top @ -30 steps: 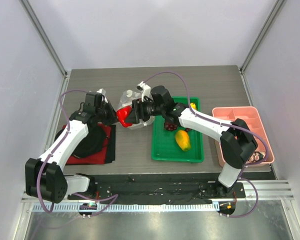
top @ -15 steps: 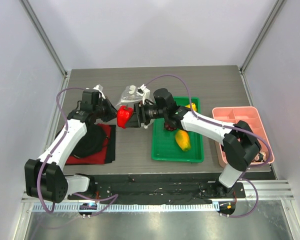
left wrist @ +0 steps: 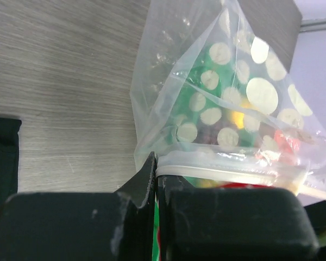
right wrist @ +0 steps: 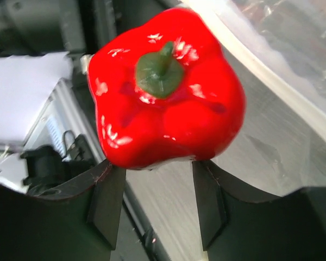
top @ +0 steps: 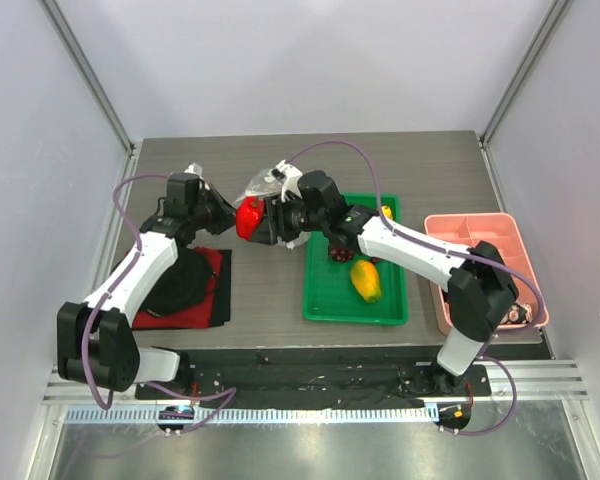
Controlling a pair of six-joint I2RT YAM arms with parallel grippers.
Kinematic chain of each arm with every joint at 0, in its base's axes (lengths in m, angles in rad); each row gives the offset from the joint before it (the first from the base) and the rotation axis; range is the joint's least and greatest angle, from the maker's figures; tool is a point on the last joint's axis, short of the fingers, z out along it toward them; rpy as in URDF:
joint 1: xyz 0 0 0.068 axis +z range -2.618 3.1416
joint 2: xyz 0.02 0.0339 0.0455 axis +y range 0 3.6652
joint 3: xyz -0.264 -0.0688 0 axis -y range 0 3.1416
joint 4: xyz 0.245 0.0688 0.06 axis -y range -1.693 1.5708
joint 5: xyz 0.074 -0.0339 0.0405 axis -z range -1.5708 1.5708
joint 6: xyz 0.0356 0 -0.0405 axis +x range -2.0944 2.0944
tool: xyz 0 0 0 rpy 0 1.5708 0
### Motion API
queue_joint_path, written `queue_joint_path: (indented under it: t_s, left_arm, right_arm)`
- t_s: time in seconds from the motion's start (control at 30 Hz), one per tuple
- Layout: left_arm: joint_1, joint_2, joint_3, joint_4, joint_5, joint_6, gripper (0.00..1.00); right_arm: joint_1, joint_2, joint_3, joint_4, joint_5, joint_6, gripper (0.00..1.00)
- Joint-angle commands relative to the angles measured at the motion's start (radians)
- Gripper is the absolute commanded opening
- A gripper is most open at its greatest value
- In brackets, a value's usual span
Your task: Open the zip-top bag and remove the fake food
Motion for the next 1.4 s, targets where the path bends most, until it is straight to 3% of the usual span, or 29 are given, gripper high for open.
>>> queue_joint_path:
  t_s: [0.0,0.17,0.23,0.27,0.4,0.67,0.73,0.93,1.13,1.37]
  left_arm:
    - [-0.040,0.016,-0.016,0.013,0.109,-0.018,0.00]
    - [-0.049,0.013,-0.042,0.030,0.116,-0.030,0.00]
    - [-0.051,0.010,-0.049,0.043,0.124,-0.036,0.00]
    - [-0.054,0.010,-0.052,0.048,0.125,-0.038,0.00]
    - [-0.058,0.015,-0.060,0.054,0.132,-0.039,0.00]
    - [-0.062,-0.001,-0.059,0.019,0.070,0.000,0.00]
    - [-0.062,-0.001,-0.059,0.013,0.056,0.008,0.00]
    - [-0.062,0.016,-0.053,0.013,0.056,0.013,0.00]
    - [-0.063,0.018,-0.063,0.011,0.027,0.010,0.00]
    - [-0.071,0.033,-0.094,0.036,0.007,-0.004,0.00]
  right_arm:
    - [0.001,0.039,0.074,0.181,0.111,-0.018,0.11]
    - [-0.005,0.091,0.116,0.203,0.099,-0.018,0.32]
    - [-0.008,0.110,0.130,0.209,0.091,-0.012,0.34]
    - [-0.008,0.125,0.131,0.218,0.078,-0.008,0.41]
    - [-0.014,0.154,0.137,0.267,0.078,0.005,0.53]
    - [-0.039,0.151,0.116,0.169,0.117,0.028,0.56]
    - [-0.037,0.139,0.107,0.134,0.139,0.009,0.64]
    - [-0.037,0.239,0.255,-0.173,0.259,-0.111,0.72]
    - [-0.040,0.325,0.295,-0.178,0.288,-0.180,0.81]
    - [-0.034,0.429,0.360,-0.182,0.458,-0.013,0.96]
